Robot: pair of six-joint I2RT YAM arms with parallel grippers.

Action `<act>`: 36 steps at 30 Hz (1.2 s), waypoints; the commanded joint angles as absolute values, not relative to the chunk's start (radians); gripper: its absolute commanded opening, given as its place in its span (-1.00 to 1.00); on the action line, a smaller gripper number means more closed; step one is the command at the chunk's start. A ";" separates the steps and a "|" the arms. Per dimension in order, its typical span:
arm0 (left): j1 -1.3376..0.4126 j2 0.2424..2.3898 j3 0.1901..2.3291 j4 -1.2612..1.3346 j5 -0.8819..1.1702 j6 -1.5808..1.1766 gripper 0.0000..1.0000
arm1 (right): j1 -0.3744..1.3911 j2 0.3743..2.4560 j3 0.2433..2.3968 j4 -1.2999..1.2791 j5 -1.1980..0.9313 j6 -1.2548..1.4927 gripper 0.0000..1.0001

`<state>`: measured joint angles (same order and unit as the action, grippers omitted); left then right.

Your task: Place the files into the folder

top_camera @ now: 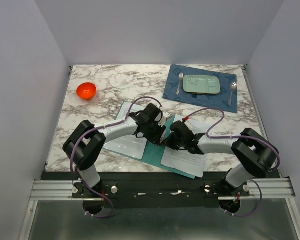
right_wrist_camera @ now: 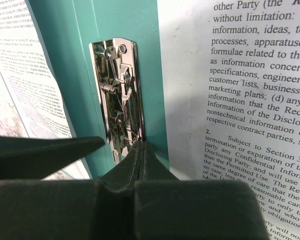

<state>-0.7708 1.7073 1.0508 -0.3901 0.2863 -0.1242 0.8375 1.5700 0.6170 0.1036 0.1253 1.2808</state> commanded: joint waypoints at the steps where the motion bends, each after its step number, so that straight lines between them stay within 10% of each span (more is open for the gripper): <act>1: -0.727 1.689 1.037 -0.377 0.275 -0.123 -0.12 | 0.838 1.618 0.548 -0.058 0.152 1.266 -0.99; 36: -0.739 1.756 1.038 -0.365 0.318 -0.138 -0.24 | 0.838 1.631 0.525 -0.035 0.144 1.281 -0.99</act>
